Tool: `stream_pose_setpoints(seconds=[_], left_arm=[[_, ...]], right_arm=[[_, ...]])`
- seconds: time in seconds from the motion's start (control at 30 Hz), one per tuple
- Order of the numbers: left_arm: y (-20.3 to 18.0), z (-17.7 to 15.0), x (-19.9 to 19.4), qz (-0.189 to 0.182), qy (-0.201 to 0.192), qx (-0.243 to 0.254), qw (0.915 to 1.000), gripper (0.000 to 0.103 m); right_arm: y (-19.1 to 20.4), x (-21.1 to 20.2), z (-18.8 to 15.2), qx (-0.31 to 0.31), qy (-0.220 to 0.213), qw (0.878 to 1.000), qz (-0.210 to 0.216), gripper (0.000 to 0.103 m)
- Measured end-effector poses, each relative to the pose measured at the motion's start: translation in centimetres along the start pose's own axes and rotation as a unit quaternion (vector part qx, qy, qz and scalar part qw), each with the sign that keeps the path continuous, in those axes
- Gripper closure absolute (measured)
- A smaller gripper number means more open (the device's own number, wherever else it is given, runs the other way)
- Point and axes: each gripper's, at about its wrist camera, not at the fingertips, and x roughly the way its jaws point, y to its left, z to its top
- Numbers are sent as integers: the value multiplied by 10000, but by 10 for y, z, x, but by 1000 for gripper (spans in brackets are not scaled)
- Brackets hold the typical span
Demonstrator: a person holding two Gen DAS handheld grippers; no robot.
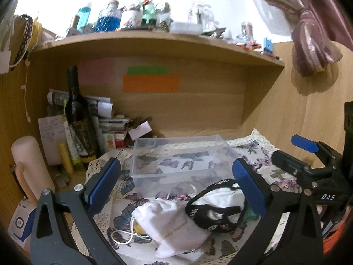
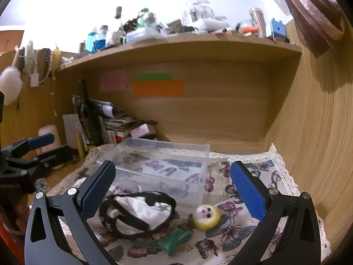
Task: Organize soft objects
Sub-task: 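Grasp the black-and-white face mask with the left tool while the right tool approaches the yellow felt ball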
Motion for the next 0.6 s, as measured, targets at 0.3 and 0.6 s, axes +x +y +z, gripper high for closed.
stream_pose_setpoints(seconds=[0.3,0.6], left_arm=[[18,-12,32,-49,671,-138,9976,42],[-4,-24,82,-684,1593,-99,9848,58]], right_arm=[[-29,28,-20,104,687,9973,-233,25],[-58,51,-42,207,1434,9889,-333,45]])
